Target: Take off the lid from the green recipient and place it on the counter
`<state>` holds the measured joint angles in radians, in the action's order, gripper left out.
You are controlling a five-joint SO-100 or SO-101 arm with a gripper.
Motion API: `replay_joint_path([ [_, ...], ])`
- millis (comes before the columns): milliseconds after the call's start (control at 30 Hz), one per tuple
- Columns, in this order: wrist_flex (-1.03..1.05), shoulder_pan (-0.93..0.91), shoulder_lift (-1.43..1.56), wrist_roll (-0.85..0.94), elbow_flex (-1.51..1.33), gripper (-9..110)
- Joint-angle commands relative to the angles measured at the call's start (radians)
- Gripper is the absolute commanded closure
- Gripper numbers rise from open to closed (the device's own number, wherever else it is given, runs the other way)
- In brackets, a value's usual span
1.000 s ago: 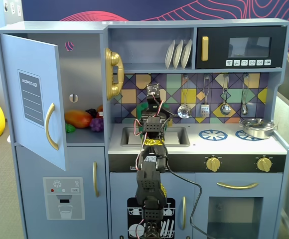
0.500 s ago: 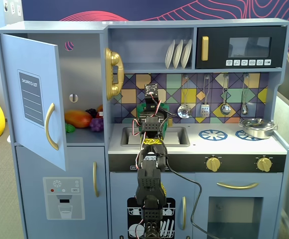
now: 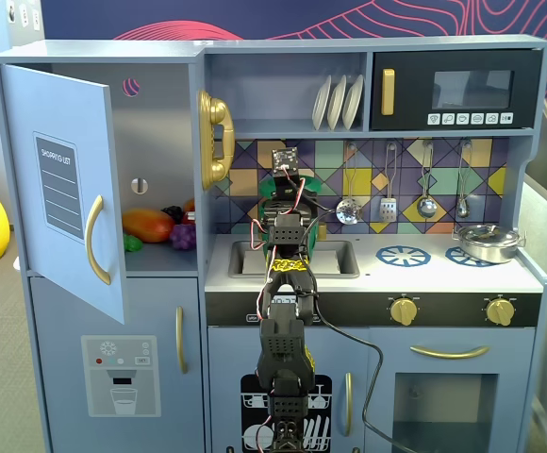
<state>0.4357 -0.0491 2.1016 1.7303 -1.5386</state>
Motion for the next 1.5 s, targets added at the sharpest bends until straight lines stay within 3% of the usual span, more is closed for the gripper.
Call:
replay_joint_path([
  [0, -0.003, -0.077, 0.054, -0.002, 0.092, 101],
  [267, -0.005, -0.350, 0.069, -0.064, 0.117, 101],
  [500, -0.117, -0.508, 0.109, -0.080, -0.055, 101],
  [1000, -0.601, -0.514, 0.005, -0.035, -0.545, 101],
  [1467, -0.675, -0.523, -0.135, 0.000, -0.584, 101],
])
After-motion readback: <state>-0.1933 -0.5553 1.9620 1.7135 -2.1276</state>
